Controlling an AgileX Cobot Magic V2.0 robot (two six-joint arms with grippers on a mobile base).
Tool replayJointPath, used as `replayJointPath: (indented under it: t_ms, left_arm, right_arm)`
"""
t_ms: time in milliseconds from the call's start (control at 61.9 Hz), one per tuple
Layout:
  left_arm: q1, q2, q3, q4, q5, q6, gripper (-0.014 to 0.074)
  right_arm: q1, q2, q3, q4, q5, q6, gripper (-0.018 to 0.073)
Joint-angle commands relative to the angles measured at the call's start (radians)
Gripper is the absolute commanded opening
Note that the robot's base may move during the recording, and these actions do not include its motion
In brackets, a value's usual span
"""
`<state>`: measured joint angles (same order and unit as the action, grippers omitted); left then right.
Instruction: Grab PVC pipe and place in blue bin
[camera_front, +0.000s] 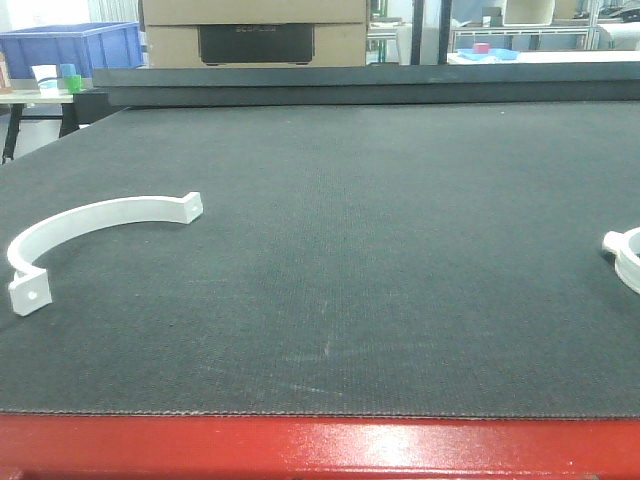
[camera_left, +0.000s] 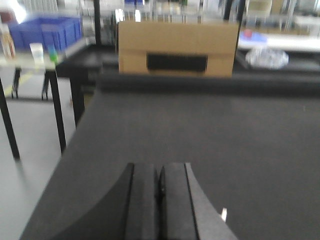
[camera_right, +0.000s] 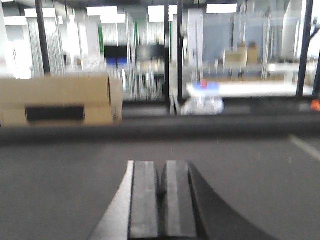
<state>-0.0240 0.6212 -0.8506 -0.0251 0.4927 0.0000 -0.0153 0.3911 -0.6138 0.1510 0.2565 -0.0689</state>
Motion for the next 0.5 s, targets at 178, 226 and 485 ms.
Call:
replayJointPath:
  t_ms: [178,226,485]
  left_arm:
    - [0.001,0.250,-0.104,-0.045,0.253,0.000,-0.0111]
    - [0.001,0.286,-0.101,-0.052,0.253,0.000,-0.0111]
    - [0.001,0.415,-0.100,-0.062,0.253,0.000,-0.0111]
  right_arm:
    - [-0.002,0.284,-0.099,-0.009,0.321,-0.007,-0.0168]
    - [-0.002,0.343,-0.103,-0.009,0.352,-0.007,-0.0168]
    - [-0.002,0.561,-0.105,-0.009,0.398,-0.007,-0.0168]
